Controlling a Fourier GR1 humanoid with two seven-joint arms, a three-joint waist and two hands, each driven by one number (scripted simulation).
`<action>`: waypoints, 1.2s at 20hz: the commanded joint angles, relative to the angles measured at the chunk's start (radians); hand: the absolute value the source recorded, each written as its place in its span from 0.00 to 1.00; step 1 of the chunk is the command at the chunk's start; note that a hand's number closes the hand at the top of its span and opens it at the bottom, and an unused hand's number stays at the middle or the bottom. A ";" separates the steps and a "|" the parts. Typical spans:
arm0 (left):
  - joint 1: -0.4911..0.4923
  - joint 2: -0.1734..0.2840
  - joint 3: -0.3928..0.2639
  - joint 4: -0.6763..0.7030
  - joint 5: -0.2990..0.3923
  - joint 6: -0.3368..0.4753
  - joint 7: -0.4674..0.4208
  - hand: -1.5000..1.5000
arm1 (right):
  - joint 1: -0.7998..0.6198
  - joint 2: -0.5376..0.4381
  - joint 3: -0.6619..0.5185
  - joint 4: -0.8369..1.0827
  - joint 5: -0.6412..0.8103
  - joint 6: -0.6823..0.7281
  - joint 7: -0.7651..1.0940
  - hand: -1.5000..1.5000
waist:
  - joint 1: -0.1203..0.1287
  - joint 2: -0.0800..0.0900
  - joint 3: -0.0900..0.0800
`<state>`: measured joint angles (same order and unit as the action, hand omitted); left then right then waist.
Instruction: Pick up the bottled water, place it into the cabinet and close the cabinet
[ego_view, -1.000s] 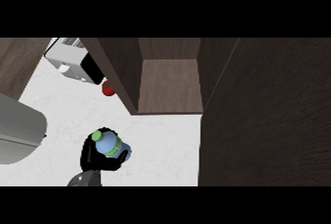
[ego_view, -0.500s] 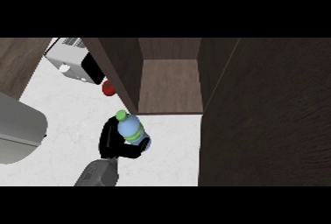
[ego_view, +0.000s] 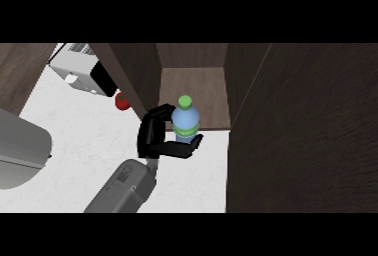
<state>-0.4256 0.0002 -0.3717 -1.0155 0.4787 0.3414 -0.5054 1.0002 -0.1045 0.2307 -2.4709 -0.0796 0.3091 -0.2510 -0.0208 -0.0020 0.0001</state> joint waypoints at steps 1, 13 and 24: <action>-0.148 0.000 -0.040 0.001 0.015 0.120 0.116 1.00 | -0.034 0.008 -0.027 -0.045 -0.070 -0.016 0.039 0.00 | 0.000 0.002 0.000; -0.437 0.000 0.023 0.379 0.099 0.208 0.100 1.00 | -0.014 -0.030 -0.126 -0.080 -0.153 0.047 0.039 0.00 | -0.038 0.012 -0.001; -0.632 0.022 0.057 0.743 0.000 0.288 0.109 1.00 | -0.028 -0.020 -0.134 -0.052 -0.151 0.072 0.026 0.00 | -0.055 0.023 -0.001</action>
<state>-1.0024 0.0085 -0.3450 -0.3777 0.4874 0.6010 -0.3999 0.9366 -0.1158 0.1082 -2.4496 -0.1340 0.3662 -0.2538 -0.0637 0.0178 -0.0001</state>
